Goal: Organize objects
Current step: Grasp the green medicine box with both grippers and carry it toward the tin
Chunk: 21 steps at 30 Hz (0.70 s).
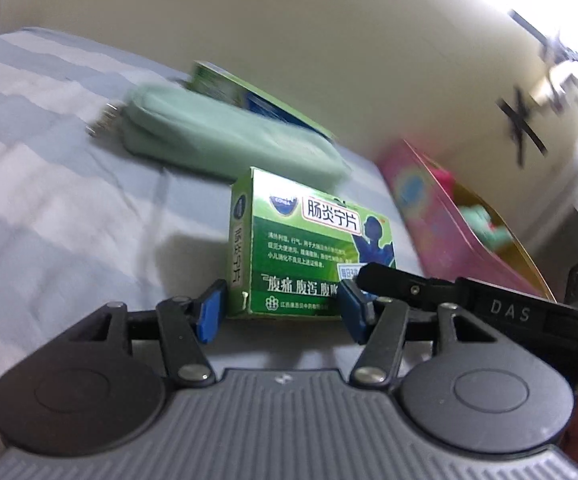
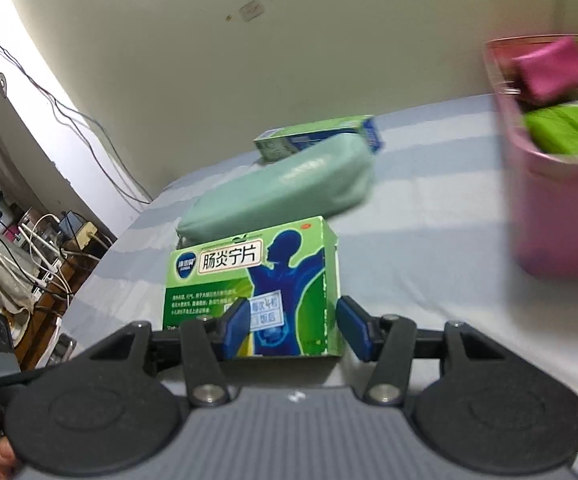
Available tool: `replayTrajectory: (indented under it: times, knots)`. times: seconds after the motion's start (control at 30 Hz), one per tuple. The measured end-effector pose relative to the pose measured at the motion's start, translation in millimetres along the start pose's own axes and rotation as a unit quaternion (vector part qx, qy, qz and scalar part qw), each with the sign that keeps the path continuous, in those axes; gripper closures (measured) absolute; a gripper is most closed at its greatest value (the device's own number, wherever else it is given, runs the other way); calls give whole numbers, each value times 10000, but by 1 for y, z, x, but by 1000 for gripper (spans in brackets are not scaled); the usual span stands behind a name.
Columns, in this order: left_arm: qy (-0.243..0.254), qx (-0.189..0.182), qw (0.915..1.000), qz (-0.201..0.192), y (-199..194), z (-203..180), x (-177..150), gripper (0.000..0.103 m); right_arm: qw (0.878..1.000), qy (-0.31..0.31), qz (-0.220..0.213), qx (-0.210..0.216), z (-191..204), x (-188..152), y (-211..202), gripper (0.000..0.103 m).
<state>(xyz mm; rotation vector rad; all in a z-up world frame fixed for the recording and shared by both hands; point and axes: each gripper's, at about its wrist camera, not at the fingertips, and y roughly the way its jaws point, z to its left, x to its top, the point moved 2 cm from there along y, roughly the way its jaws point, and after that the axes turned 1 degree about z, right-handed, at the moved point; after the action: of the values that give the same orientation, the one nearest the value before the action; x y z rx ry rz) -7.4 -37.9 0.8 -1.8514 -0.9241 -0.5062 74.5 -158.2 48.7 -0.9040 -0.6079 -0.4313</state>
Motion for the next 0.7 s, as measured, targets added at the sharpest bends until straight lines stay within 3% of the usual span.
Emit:
replayTrajectory:
  times: [0.13,0.27,0.47,0.7]
  knots:
    - [511,-214,9980,300,-2,-26,-14,38,9991,17,-281,-313,-15,-20,-39,50]
    - [946,-547,9914,718,21,-59,-18,38,9962,123,-528,-679,-39,-37,-80,50]
    - [1635,-957,9740,1243,44,-124,-40,38,9864,665,-1021,-1099,-88,-64,-137,50]
    - [2363,-1362,9474,1673,56,-200,-78,38,9679,1247,-1566,-1517,-145,-94,-198,50]
